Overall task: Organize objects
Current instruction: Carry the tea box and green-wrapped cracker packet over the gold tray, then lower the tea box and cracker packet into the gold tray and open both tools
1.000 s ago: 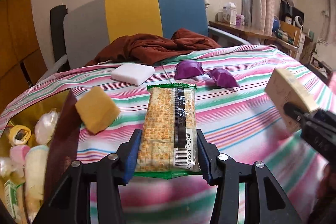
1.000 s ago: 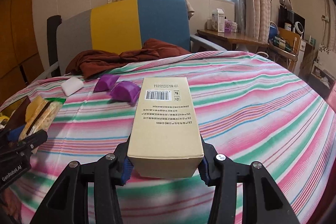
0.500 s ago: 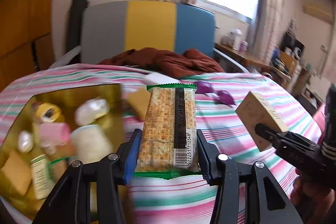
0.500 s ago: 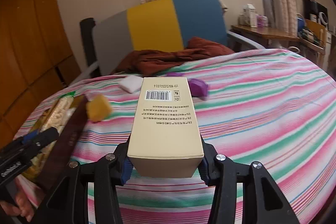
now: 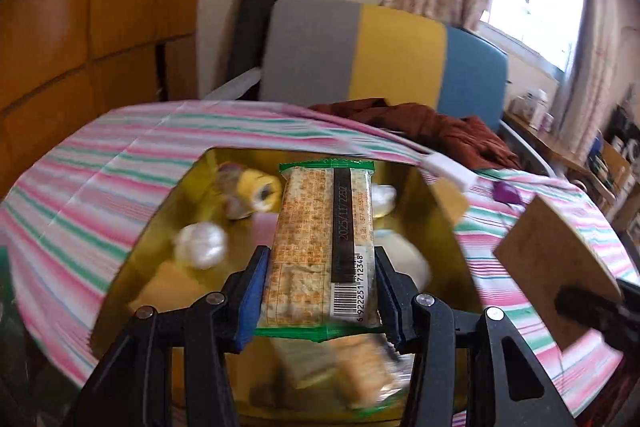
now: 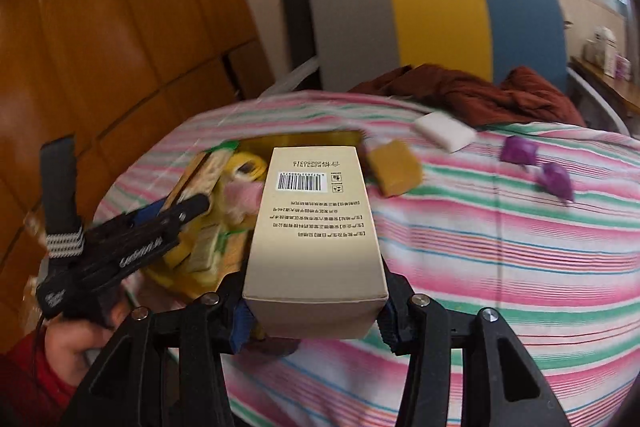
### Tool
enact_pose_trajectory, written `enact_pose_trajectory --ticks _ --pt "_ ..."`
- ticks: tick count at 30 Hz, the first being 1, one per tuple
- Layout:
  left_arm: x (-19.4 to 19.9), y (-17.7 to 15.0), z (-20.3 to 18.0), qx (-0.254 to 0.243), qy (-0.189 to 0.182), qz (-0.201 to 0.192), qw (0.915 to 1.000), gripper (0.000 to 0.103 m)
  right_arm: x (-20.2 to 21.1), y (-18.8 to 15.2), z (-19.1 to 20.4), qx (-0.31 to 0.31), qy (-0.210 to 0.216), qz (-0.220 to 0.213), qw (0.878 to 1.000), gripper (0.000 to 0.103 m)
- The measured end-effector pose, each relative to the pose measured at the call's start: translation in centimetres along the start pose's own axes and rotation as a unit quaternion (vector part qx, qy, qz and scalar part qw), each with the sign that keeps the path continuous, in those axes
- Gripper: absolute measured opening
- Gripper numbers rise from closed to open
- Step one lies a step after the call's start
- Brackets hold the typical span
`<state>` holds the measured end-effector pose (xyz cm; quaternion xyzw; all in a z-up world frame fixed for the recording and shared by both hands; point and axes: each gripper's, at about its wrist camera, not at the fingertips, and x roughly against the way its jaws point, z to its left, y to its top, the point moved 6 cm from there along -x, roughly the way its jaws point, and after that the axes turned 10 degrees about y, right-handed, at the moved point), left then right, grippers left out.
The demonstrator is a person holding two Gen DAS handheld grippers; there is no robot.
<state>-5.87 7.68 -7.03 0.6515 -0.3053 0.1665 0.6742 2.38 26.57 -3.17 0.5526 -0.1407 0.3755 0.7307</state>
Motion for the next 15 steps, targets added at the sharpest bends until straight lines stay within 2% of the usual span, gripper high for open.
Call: enact_pose_trajectory --ticks 4,8,15 --pt "-1.3 -0.4 2.6 0.020 0.010 0.031 0.9993 0.050 -2.0 -0.4 1.8 0.011 -0.012 0.062 0.998 0.050" --pt "-2.8 -0.7 3.9 0.013 0.015 0.064 0.9978 0.050 -3.6 -0.6 3.0 0.013 -0.019 0.109 0.994 0.050" --pt "-4.9 -1.4 4.5 0.016 0.008 0.113 0.9934 0.050 -5.3 -0.4 3.2 0.007 -0.045 0.145 0.988 0.050"
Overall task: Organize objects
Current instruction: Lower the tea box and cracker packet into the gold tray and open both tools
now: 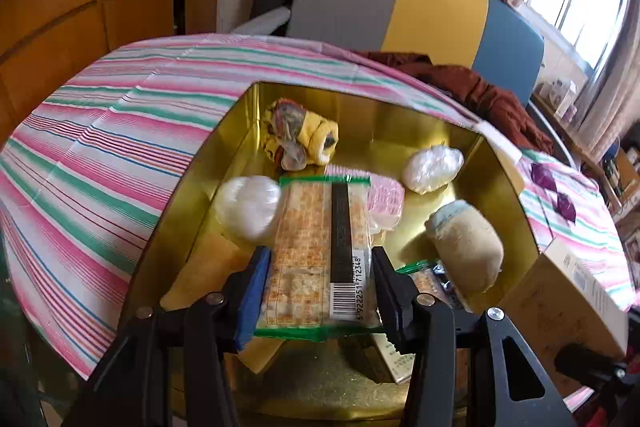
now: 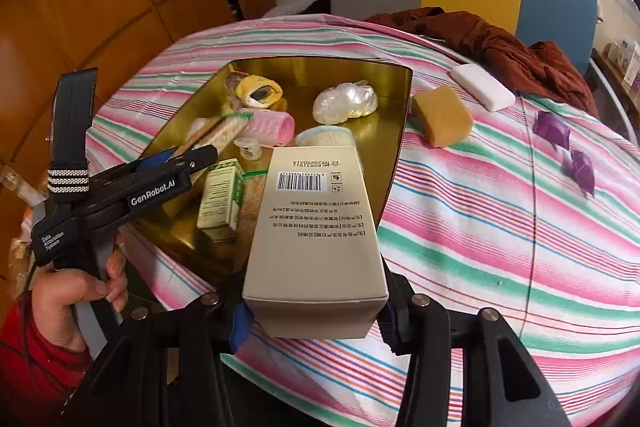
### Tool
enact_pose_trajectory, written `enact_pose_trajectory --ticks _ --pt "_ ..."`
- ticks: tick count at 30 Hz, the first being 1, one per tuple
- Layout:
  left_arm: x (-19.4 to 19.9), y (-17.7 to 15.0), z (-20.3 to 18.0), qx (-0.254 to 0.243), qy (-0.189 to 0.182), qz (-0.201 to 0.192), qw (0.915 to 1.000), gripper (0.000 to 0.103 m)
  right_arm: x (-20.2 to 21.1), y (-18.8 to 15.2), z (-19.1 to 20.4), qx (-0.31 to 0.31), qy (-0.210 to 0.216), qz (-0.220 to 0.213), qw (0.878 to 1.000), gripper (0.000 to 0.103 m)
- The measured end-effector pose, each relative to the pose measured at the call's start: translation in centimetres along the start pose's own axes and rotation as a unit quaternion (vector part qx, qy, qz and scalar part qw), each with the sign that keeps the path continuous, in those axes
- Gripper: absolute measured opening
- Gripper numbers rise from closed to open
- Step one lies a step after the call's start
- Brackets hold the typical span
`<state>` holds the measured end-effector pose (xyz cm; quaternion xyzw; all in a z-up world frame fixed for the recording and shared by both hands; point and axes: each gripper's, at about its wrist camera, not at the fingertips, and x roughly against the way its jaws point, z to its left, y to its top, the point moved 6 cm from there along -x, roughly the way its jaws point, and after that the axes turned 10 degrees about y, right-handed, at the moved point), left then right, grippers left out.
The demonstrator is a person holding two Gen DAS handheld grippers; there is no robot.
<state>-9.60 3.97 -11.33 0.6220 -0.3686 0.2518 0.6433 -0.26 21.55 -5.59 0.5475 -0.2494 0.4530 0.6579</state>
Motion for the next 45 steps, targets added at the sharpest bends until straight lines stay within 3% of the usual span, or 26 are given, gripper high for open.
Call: enact_pose_trajectory --ticks 3,5,7,10,12,15,19,25,33,37,45 --pt "-0.4 0.3 0.0 0.002 0.001 0.008 1.0000 0.052 -1.1 0.8 0.1 -0.001 -0.010 0.014 1.000 0.050" --pt "-0.1 0.6 0.3 0.012 0.008 0.003 0.9999 0.062 -2.0 1.4 0.0 -0.001 -0.018 0.015 1.000 0.050" --pt "1.0 1.0 0.8 0.033 0.008 -0.015 0.9993 0.084 -2.9 2.1 -0.2 -0.001 -0.027 0.009 1.000 0.050" --pt "3.2 1.4 1.7 0.063 0.008 -0.058 0.9963 0.098 -4.5 2.9 -0.8 -0.015 -0.031 0.011 0.999 0.050" --pt "4.4 1.4 2.3 0.078 0.013 -0.078 0.9938 0.098 -5.2 3.5 -1.2 -0.030 -0.007 -0.006 0.999 0.051" --pt "5.5 1.4 3.4 0.099 0.025 -0.096 0.9902 0.100 -4.9 3.6 -1.2 -0.025 -0.005 -0.013 1.000 0.052" --pt "6.4 1.4 4.5 0.122 0.042 -0.113 0.9852 0.103 -2.1 3.3 -0.8 0.001 -0.028 -0.052 0.998 0.053" --pt "6.3 0.7 4.2 0.146 0.037 -0.098 0.9838 0.103 0.7 3.0 -0.7 0.003 0.003 -0.099 0.995 0.052" --pt "6.3 -0.1 1.4 0.132 0.008 -0.085 0.9876 0.103 2.5 1.8 -3.7 -0.031 0.008 -0.127 0.991 0.052" --pt "6.4 -0.4 -0.7 0.120 -0.011 -0.081 0.9894 0.103 3.2 1.1 -6.4 -0.046 -0.008 -0.131 0.990 0.052" --pt "7.3 -1.0 -6.5 0.056 -0.039 -0.078 0.9946 0.103 4.1 -1.3 -13.1 -0.095 -0.036 -0.138 0.985 0.052"
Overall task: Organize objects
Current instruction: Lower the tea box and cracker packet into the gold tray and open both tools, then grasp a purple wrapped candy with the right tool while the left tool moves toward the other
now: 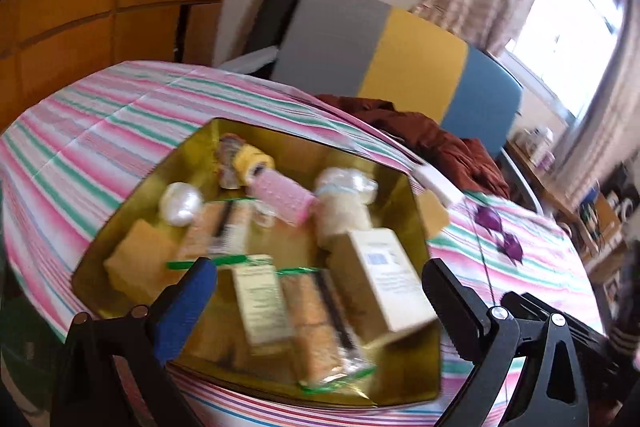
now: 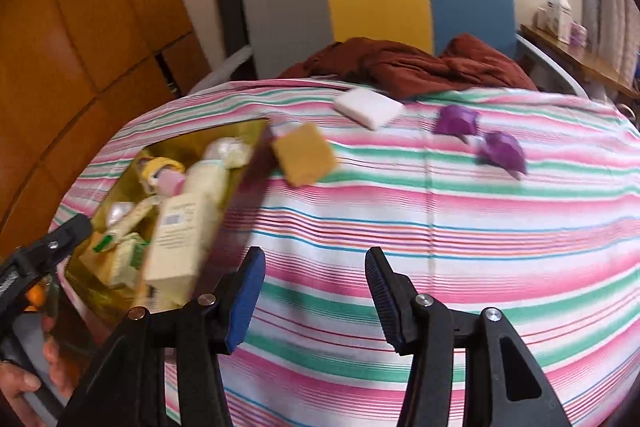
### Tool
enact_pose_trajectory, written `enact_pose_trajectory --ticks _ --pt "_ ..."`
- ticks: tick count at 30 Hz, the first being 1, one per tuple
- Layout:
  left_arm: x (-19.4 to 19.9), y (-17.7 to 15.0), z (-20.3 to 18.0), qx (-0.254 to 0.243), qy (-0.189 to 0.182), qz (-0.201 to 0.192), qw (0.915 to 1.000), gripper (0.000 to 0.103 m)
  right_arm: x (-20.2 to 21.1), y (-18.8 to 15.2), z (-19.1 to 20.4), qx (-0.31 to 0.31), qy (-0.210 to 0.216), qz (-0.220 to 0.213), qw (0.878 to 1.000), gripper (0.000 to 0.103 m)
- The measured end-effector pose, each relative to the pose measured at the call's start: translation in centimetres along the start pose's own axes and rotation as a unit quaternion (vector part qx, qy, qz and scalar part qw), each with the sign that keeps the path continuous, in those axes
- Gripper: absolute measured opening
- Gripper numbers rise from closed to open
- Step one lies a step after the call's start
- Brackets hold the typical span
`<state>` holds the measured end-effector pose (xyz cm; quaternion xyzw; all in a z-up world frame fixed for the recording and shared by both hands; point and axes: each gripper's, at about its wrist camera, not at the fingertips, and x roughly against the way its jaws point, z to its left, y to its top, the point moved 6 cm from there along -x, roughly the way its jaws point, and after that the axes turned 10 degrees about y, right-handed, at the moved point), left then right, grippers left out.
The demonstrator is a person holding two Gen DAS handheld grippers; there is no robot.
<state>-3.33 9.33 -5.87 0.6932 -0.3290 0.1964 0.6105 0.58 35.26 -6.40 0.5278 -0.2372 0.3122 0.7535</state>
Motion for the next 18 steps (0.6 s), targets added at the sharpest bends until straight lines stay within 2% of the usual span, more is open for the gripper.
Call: enact_pose_trajectory --ticks 5,10,16,18 --pt "0.5 -0.6 -3.8 -0.043 -0.023 0.001 0.9988 0.103 0.4 -0.9 -4.6 -0.035 -0.022 -0.007 0.999 0.052" --pt "0.1 -1.8 -7.8 -0.083 -0.045 0.020 0.9953 0.103 0.6 -0.9 -8.8 -0.064 -0.043 -0.021 0.997 0.052" --pt "-0.1 -3.0 -11.9 -0.125 -0.066 0.034 0.9894 0.103 -0.5 1.7 -14.4 -0.088 -0.054 -0.020 0.994 0.054" --pt "-0.1 -3.4 -12.9 -0.135 -0.072 0.036 0.9876 0.103 -0.8 3.1 -16.3 -0.095 -0.073 -0.029 0.992 0.055"
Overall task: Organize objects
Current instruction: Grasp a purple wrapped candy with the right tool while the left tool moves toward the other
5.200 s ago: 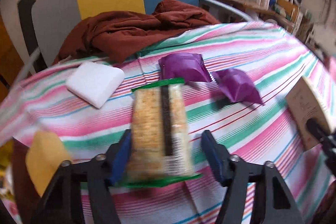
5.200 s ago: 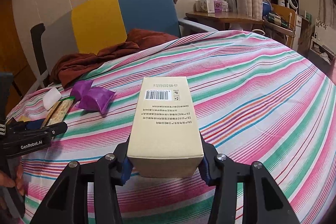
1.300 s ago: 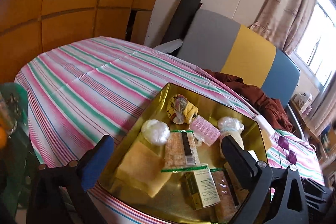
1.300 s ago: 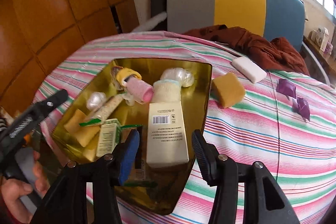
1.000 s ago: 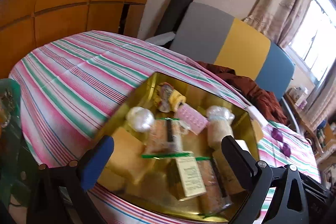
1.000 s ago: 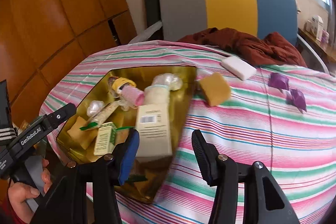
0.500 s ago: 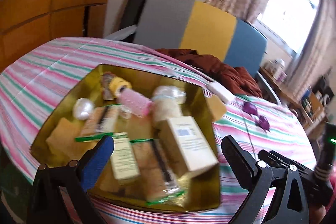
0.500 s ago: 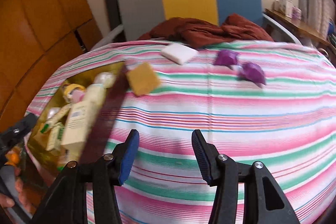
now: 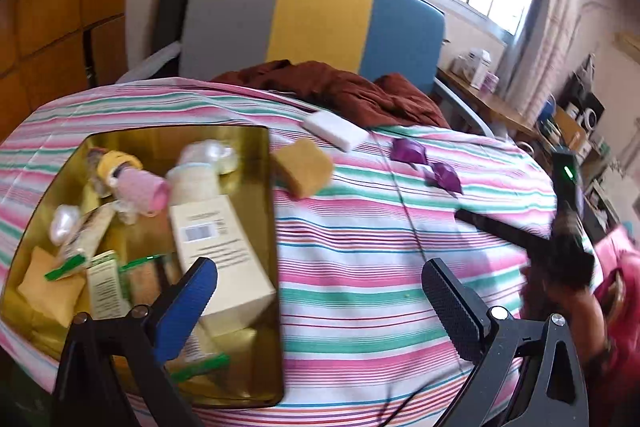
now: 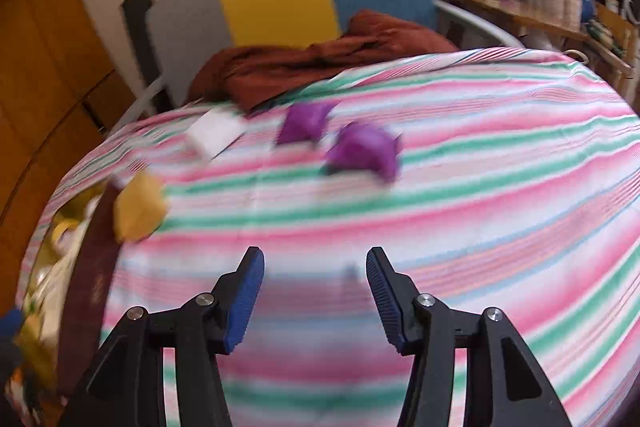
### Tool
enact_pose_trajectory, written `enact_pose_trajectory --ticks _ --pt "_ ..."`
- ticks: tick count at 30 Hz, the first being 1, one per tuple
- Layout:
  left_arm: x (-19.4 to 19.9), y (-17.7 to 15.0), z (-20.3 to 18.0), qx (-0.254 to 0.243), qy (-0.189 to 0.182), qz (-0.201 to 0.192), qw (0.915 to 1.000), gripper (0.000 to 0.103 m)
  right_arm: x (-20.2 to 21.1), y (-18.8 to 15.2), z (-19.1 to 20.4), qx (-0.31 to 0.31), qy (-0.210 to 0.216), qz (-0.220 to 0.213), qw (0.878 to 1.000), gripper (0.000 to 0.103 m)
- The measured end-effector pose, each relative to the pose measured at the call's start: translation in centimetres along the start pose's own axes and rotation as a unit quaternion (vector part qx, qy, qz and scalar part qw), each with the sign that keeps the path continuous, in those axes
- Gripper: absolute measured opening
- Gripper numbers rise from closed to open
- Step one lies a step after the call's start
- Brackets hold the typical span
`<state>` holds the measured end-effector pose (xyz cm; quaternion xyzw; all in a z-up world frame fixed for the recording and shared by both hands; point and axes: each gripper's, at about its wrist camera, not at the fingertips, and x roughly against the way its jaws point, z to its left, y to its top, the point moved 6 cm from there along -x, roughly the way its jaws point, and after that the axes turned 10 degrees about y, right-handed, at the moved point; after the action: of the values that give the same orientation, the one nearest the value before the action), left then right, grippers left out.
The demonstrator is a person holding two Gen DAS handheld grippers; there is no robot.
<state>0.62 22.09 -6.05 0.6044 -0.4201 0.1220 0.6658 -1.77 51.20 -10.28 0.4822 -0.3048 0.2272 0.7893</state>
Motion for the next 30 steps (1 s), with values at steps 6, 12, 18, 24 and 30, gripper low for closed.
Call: enact_pose_trajectory --ticks 6,12,18,24,30 --pt "-0.8 -0.3 -2.2 -0.022 0.003 0.011 0.9997 0.103 -3.0 4.9 -2.9 -0.023 -0.027 -0.018 0.999 0.068" --pt "-1.3 -0.4 -2.7 -0.034 0.008 0.015 0.9993 0.103 -6.3 7.1 -4.1 -0.007 -0.044 -0.011 0.999 0.068" --pt "-2.8 0.9 -3.3 -0.027 0.007 0.024 0.9993 0.103 -7.9 6.9 -4.0 0.031 -0.036 0.003 0.999 0.048" --pt "-5.6 3.7 -5.9 -0.026 -0.005 0.019 0.9995 0.103 -5.9 5.9 -5.0 0.044 -0.035 -0.012 0.998 0.046" --pt "-11.4 6.5 -10.9 -0.068 -0.021 0.026 0.9971 0.103 -2.7 4.3 -8.0 0.036 -0.067 -0.027 0.997 0.046"
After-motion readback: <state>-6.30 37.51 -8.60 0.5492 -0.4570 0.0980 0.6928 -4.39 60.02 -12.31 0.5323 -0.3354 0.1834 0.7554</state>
